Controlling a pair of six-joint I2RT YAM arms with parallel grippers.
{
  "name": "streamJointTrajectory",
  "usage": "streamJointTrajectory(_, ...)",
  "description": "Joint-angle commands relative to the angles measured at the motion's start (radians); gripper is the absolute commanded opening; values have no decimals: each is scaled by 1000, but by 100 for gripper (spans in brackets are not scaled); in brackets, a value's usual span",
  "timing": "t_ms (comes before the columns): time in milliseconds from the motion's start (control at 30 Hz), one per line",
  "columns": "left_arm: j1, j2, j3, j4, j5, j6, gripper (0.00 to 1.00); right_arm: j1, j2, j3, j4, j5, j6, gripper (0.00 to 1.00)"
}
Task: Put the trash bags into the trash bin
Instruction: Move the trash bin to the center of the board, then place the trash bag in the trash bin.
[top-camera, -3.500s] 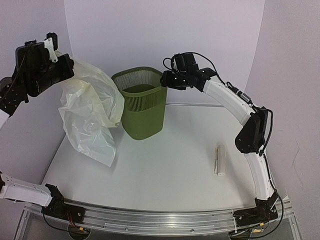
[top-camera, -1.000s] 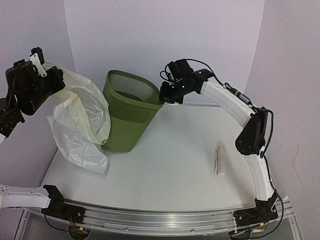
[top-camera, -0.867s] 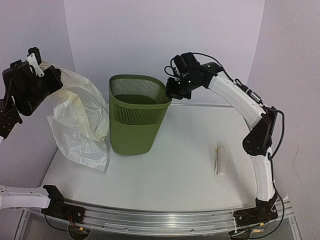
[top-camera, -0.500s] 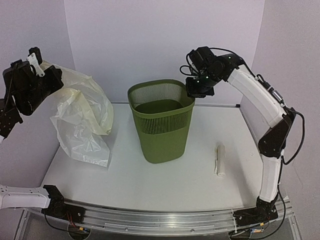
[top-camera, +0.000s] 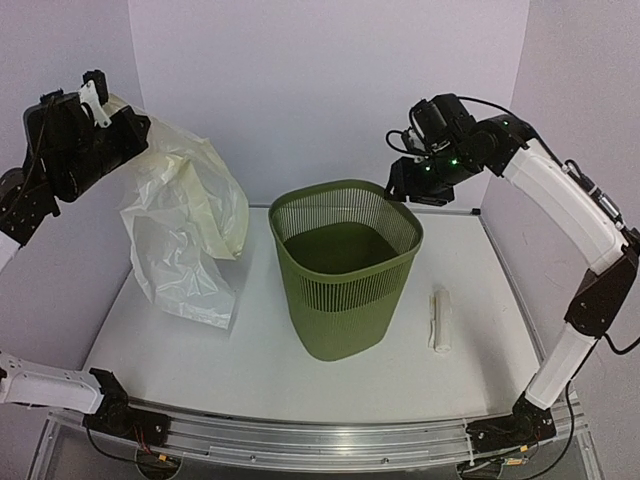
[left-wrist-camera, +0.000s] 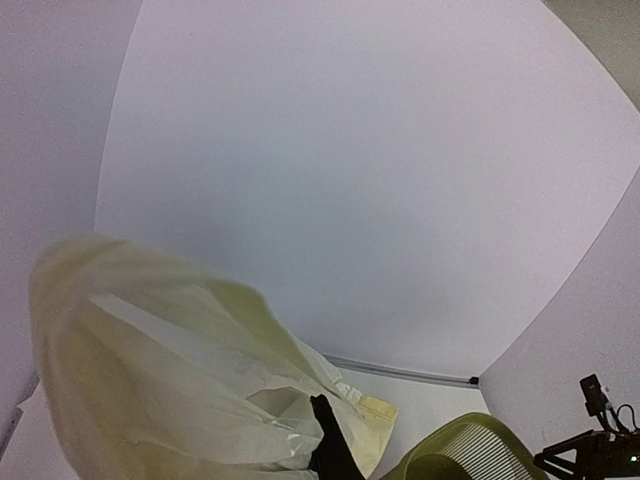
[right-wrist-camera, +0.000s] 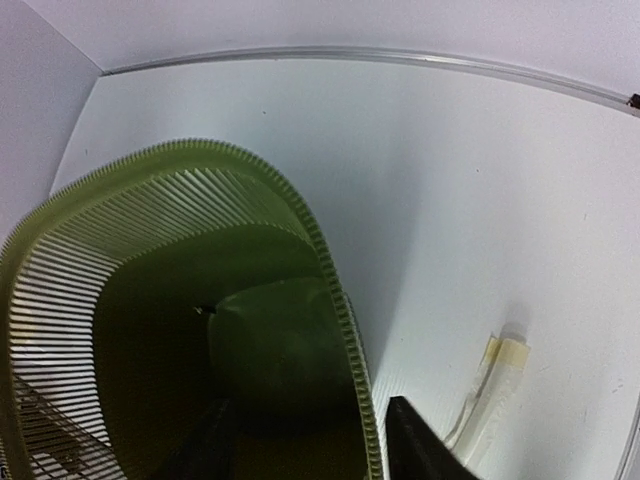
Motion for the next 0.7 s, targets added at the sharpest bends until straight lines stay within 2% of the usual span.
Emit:
streamJointTrajectory(0,-2,18,102,72,82,14,0,5,-66,31,160,-47,-51,61)
streamJointTrajectory(100,-2,25,131,137,141,33,0,4,-83,9,316,-170,-143,69)
streamJointTrajectory(233,-2,58,192,197,212,48,0,4,-19,42,469,-573,-185,74)
streamJointTrajectory(300,-1,85,241,213,243,51,0,8,23,69,530,-670,-171,75)
streamJointTrajectory(500,-2,166,357,243,293,39,0,71,177,146,672,-759,-118,77)
streamJointTrajectory(600,-2,197,391,247,322,32,0,125,241,192,721,-737,-115,78)
streamJointTrajectory(667,-2,209,401,250,349,31,0,154,278,226,749,-668,-92,77)
